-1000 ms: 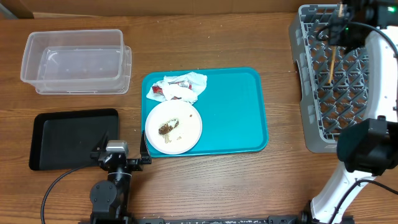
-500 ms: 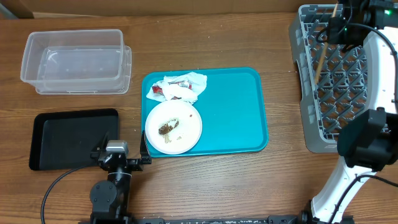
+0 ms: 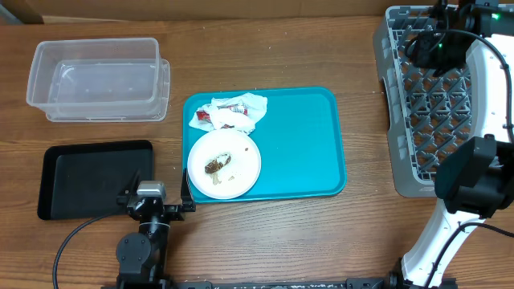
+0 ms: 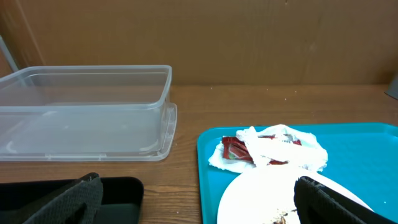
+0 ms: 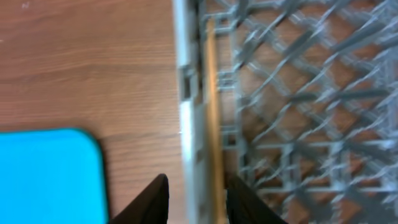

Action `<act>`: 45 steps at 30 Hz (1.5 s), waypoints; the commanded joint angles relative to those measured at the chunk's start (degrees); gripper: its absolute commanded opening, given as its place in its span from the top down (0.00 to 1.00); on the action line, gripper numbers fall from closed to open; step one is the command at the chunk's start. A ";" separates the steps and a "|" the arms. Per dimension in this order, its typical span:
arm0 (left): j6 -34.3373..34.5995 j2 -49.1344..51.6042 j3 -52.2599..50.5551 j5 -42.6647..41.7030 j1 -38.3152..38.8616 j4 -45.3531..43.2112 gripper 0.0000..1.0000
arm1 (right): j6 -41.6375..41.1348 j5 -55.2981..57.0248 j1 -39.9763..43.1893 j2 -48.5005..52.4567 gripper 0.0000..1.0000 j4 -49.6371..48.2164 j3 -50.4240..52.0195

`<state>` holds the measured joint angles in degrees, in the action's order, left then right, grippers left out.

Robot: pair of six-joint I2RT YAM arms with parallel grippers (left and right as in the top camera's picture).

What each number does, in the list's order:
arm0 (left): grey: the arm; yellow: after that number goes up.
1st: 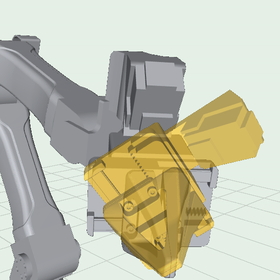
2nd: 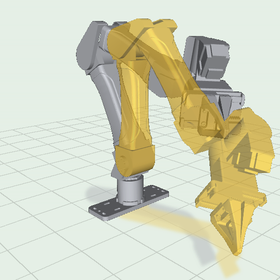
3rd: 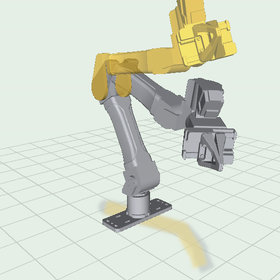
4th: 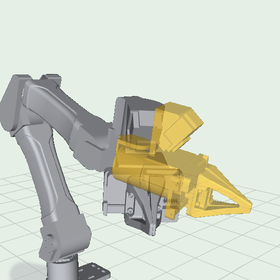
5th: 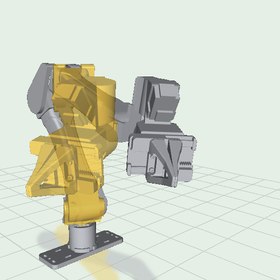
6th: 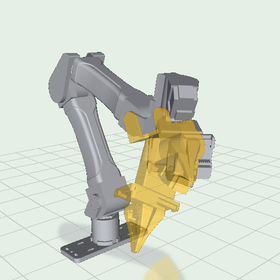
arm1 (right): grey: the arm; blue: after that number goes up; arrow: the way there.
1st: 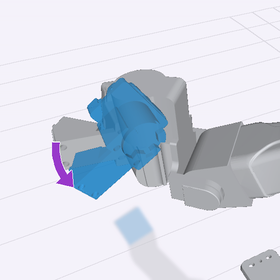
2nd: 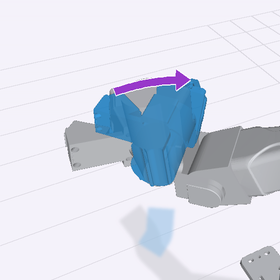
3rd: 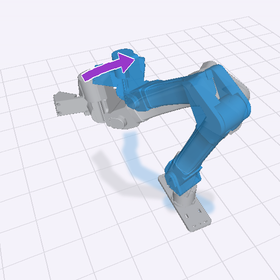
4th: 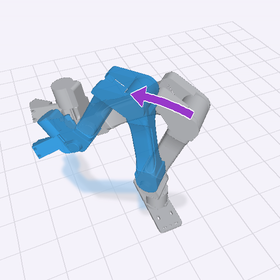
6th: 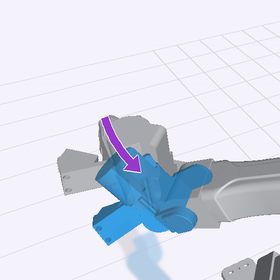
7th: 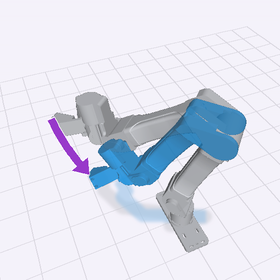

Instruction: Sort waste into correct bins and load items into the dishwasher

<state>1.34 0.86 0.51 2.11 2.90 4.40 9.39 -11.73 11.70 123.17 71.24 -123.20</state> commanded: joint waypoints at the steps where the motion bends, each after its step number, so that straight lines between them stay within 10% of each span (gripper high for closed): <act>1: 0.35 -0.59 -0.24 -0.46 -0.31 -0.11 0.00 | -0.61 -10.36 -1.20 -1.73 0.67 2.45 0.07; 14: 0.35 -0.59 -0.24 -0.44 -0.31 -0.11 0.00 | 0.00 -25.68 -17.22 -9.57 0.49 19.04 -0.02; 17: 0.35 -0.61 -0.24 -0.44 -0.31 -0.11 0.00 | -2.29 -20.70 -22.88 -8.96 0.00 18.75 0.26; 29: 0.35 -0.59 -0.24 -0.46 -0.31 -0.11 0.00 | -21.92 4.35 -28.83 -13.05 0.00 20.31 0.07; 45: 0.35 -0.61 -0.24 -0.44 -0.31 -0.11 0.00 | -23.61 6.51 1.03 -21.00 0.00 25.79 0.15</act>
<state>1.34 0.86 0.51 2.11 2.90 4.43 -13.65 -5.58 9.41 102.80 97.12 -123.02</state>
